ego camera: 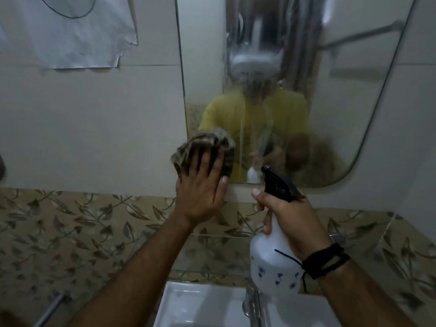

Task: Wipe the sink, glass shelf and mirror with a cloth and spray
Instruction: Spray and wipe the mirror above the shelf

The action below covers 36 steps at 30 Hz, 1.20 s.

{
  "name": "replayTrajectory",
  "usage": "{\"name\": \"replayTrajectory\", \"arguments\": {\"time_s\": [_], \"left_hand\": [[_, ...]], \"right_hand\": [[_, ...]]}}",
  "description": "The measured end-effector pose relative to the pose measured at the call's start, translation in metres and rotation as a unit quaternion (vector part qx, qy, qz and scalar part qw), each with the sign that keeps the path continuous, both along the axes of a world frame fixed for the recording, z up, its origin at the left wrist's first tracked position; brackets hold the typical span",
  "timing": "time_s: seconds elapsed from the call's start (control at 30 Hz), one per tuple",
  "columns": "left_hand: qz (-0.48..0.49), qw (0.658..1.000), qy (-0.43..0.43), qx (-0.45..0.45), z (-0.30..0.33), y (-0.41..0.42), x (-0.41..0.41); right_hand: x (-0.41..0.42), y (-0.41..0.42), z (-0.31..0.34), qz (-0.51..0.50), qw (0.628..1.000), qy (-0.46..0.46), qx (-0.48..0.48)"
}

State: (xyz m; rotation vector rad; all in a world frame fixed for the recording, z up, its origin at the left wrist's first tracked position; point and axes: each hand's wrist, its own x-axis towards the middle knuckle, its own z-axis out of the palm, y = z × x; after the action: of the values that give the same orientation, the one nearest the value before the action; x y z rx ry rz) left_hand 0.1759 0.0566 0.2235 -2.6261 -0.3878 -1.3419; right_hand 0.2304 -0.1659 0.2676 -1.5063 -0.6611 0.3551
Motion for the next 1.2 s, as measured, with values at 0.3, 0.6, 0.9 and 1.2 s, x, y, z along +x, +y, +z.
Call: {"name": "replayTrajectory", "arguments": {"time_s": [0.3, 0.6, 0.9, 1.2], "left_hand": [[0.023, 0.999, -0.038, 0.014, -0.036, -0.015, 0.019], [0.068, 0.995, -0.07, 0.03, 0.052, -0.012, 0.027], [0.042, 0.996, -0.037, 0.062, 0.007, -0.028, 0.037], [0.047, 0.989, -0.112, 0.079, 0.113, -0.033, 0.06]], "right_hand": [[0.01, -0.004, 0.002, -0.02, 1.0, 0.0, 0.016], [0.015, -0.011, 0.003, -0.022, 0.999, 0.019, 0.022], [0.022, -0.007, 0.008, -0.015, 0.999, 0.013, 0.048], [0.032, -0.013, 0.01, -0.023, 0.999, 0.001, 0.045]]}}
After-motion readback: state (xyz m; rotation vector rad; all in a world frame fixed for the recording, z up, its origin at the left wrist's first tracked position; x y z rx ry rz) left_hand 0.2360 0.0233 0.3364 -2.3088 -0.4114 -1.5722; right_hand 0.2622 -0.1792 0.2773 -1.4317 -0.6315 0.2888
